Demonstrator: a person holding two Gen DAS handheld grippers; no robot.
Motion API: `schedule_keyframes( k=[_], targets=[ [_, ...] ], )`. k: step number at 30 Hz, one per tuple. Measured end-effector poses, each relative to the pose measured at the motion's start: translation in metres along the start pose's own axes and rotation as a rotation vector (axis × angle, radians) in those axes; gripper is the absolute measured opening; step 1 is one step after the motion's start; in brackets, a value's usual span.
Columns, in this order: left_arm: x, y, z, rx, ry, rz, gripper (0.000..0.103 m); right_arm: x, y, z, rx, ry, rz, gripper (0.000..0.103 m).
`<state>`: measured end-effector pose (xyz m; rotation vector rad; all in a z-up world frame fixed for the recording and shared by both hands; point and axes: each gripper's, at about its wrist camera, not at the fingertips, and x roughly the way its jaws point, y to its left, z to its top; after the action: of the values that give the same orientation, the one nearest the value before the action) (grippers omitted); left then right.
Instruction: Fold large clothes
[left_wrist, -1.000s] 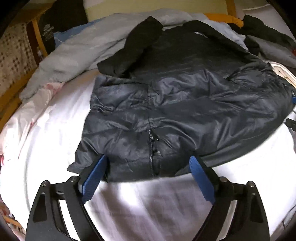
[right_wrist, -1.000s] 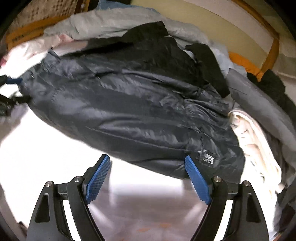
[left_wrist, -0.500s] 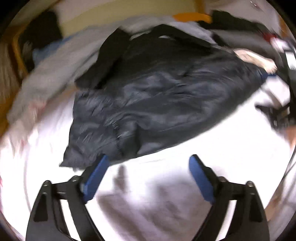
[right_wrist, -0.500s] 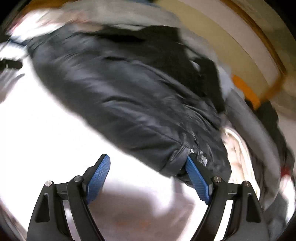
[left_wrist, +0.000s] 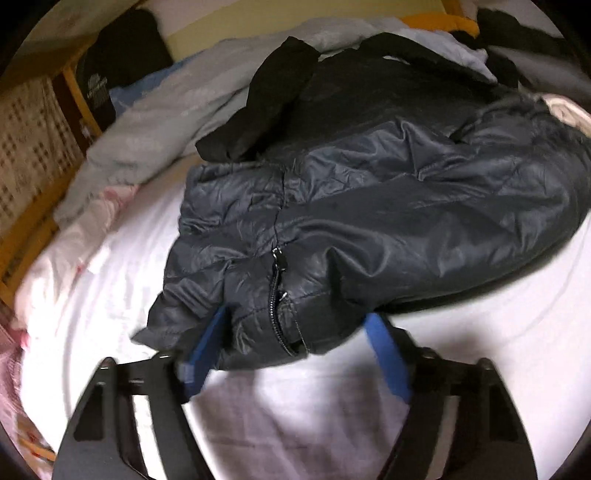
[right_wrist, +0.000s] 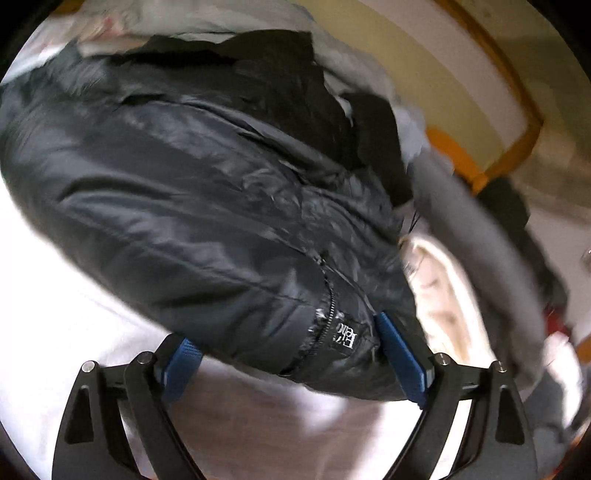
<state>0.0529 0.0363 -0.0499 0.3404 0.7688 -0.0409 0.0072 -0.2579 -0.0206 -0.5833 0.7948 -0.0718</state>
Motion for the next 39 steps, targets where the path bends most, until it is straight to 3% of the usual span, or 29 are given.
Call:
schedule_keyframes(
  k=[1,2,3,5,9,12,14,19,23,26,29,30,34,39],
  targets=[
    [0.000,0.001,0.001,-0.013,0.006,-0.022,0.037,0.000,-0.002,0.000,0.018,0.003,0.014,0.072],
    [0.002,0.004,0.000,-0.024,0.012,-0.043,0.031,0.001,-0.004,0.000,0.034,0.011,0.004,0.044],
    [-0.001,0.003,0.001,-0.034,0.003,-0.062,0.021,0.002,-0.004,-0.001,0.047,0.013,0.004,0.034],
    [-0.016,0.003,0.003,-0.061,-0.044,-0.076,0.016,-0.008,-0.004,-0.003,0.075,-0.025,-0.009,0.022],
    [-0.063,0.022,0.002,-0.144,-0.133,-0.083,0.013,-0.046,-0.003,-0.006,0.094,-0.103,-0.011,0.016],
    [-0.109,0.030,-0.010,-0.174,-0.177,-0.101,0.013,-0.079,-0.018,-0.023,0.186,-0.114,0.115,0.016],
    [-0.122,0.032,-0.020,-0.183,-0.154,-0.123,0.014,-0.093,-0.023,-0.039,0.236,-0.090,0.193,0.017],
    [-0.117,0.028,-0.041,-0.133,-0.018,-0.134,0.016,-0.100,-0.027,-0.053,0.293,-0.012,0.303,0.024],
    [-0.115,0.030,-0.041,-0.164,0.016,-0.159,0.017,-0.092,-0.042,-0.040,0.338,0.019,0.372,0.027],
    [-0.112,0.035,-0.022,-0.168,0.018,-0.175,0.017,-0.083,-0.059,-0.026,0.365,0.053,0.445,0.035],
    [-0.091,0.050,0.012,-0.160,0.041,-0.198,0.022,-0.070,-0.079,-0.007,0.375,0.054,0.467,0.065],
    [-0.082,0.054,0.024,-0.151,0.048,-0.204,0.025,-0.068,-0.083,-0.004,0.384,0.058,0.463,0.069],
    [-0.036,0.063,0.068,-0.145,0.103,-0.210,0.035,-0.023,-0.110,0.025,0.451,0.105,0.546,0.070],
    [0.014,0.068,0.093,-0.169,0.153,-0.182,0.041,0.021,-0.112,0.047,0.472,0.142,0.472,0.070]
  ],
)
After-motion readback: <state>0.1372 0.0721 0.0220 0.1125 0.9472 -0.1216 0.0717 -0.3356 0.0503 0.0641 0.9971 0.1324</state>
